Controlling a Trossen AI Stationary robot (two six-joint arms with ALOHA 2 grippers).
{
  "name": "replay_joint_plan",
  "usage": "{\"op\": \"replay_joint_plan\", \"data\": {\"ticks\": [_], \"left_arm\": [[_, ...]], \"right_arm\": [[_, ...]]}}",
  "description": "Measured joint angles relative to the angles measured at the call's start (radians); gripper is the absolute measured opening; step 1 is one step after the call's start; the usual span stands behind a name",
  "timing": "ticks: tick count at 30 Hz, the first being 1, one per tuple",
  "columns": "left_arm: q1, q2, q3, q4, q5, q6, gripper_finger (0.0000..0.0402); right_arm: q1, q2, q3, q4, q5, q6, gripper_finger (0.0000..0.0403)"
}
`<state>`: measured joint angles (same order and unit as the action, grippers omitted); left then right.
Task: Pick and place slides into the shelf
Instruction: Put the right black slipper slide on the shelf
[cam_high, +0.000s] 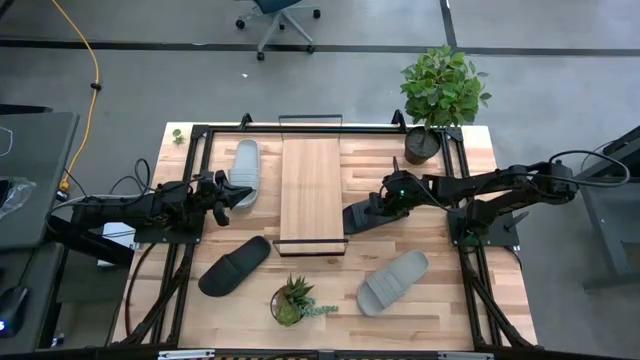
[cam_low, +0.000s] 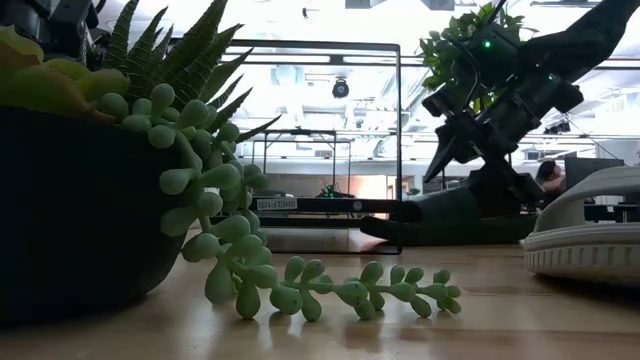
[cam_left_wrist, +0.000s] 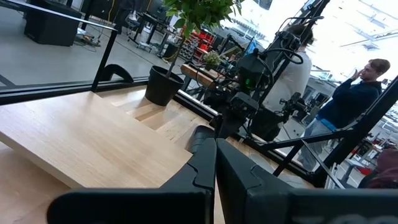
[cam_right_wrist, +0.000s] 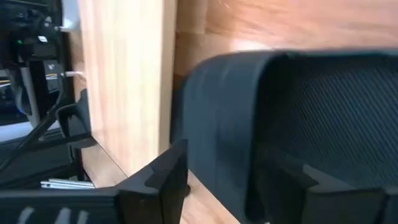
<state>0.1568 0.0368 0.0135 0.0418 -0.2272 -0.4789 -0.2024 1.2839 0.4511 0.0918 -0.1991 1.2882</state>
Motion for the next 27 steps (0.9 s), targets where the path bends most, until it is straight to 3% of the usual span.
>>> {"op": "replay_joint_plan", "data": {"ticks": [27], "left_arm": [[0.000,0.000,0.000,0.000,0.000,0.001,0.0001]], "right_arm": [[0.000,0.078,0.000,0.067,0.011,-0.003,0.0060]]}}
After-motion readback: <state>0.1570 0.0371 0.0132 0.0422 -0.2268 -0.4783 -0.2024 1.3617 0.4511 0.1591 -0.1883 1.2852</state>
